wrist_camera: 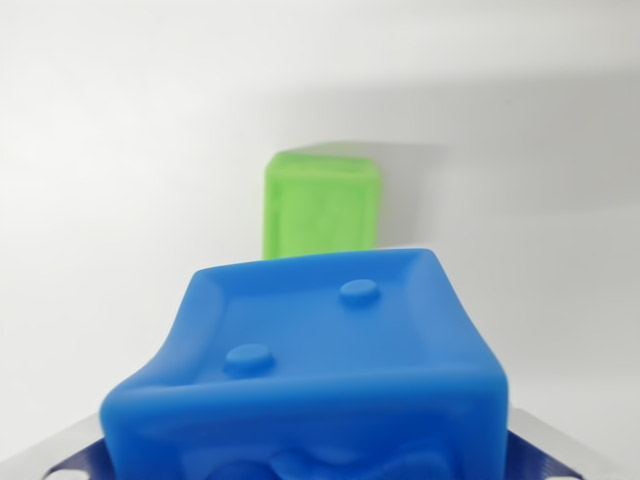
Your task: Stack cube
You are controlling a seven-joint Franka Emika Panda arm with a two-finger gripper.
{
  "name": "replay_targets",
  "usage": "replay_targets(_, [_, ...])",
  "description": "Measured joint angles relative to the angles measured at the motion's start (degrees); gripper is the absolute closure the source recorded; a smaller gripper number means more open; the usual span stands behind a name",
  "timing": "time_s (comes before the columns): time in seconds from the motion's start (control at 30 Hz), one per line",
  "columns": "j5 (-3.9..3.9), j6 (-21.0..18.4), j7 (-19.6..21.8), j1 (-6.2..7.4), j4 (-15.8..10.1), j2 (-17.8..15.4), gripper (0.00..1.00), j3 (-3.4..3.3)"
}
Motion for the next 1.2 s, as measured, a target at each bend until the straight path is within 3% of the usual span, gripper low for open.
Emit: replay_targets(1.2, [2.95,10.5,-1.8,-0.32,-0.7,10.0,1.0,0.74])
